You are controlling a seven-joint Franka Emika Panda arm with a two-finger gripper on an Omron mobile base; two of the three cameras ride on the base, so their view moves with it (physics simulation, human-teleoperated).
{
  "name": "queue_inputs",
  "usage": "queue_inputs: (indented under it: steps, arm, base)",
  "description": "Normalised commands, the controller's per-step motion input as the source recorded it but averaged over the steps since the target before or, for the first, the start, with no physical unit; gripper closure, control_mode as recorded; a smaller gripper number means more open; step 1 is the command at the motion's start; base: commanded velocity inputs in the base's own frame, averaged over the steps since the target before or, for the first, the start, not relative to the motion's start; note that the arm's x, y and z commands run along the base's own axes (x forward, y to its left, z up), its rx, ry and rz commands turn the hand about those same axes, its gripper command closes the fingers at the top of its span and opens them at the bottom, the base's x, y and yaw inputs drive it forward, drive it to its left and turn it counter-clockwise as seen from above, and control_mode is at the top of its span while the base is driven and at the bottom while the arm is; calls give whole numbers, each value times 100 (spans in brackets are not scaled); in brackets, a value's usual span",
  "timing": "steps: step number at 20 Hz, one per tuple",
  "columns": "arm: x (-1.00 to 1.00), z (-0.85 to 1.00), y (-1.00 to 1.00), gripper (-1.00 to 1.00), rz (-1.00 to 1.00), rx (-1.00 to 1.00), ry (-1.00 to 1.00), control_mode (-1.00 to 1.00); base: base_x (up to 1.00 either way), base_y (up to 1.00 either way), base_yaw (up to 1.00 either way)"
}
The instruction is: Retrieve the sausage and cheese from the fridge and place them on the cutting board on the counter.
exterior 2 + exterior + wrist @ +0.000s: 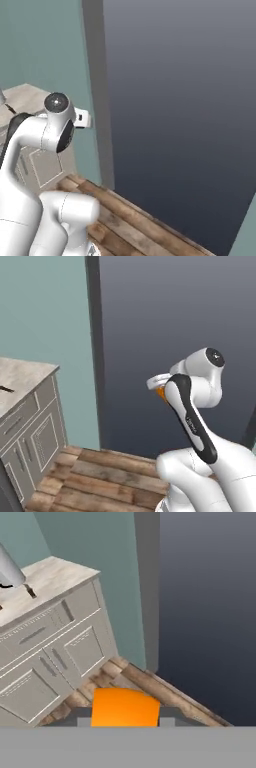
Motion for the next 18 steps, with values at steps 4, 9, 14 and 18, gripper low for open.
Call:
queue_inputs:
  steps: [4, 9, 14, 18]
  arm:
    - [0, 0, 0, 100, 0, 0, 0, 100]
    - [0, 0, 0, 100, 0, 0, 0, 100]
    - [0, 0, 0, 100, 0, 0, 0, 100]
    - [0, 0, 0, 100, 0, 0, 0, 100]
  base:
    - [57, 47, 32]
    - [42, 54, 51]
    - [78, 31, 59]
    - [78, -19, 48]
